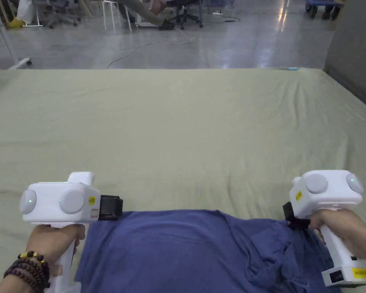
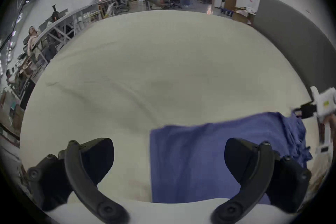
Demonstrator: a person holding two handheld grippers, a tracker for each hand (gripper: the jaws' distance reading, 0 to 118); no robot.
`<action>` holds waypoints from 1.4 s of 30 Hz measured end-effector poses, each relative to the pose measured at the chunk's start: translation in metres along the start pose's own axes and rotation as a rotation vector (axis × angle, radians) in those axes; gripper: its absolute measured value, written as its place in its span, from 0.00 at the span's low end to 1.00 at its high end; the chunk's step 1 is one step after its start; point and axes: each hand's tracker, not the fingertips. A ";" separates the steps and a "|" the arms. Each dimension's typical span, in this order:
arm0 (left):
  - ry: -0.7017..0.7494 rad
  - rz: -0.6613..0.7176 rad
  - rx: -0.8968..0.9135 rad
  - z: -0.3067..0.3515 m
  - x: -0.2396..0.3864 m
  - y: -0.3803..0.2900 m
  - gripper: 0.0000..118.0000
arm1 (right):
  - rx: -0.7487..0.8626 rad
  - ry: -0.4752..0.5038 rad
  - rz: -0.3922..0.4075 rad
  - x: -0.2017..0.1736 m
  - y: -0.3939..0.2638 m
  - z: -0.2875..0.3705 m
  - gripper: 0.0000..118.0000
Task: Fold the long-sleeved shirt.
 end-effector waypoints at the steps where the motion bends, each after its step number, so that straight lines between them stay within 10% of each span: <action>1: 0.006 -0.008 -0.045 -0.010 -0.001 0.005 1.00 | 0.006 0.001 -0.006 0.001 -0.001 -0.001 0.06; 5: 0.036 -0.006 -0.143 -0.045 0.002 0.008 0.90 | 0.018 0.005 0.005 0.001 -0.003 -0.003 0.06; 12: 0.006 -0.022 -0.127 -0.034 0.024 -0.005 0.01 | 0.022 0.007 0.023 0.002 -0.004 -0.004 0.06; 28: -0.139 -0.071 0.009 0.197 -0.022 -0.111 0.01 | 0.297 0.171 0.084 0.015 -0.184 0.204 0.06; 42: -0.147 -0.115 -0.295 0.153 -0.020 -0.244 0.01 | 0.011 0.063 0.187 0.010 -0.325 0.137 0.06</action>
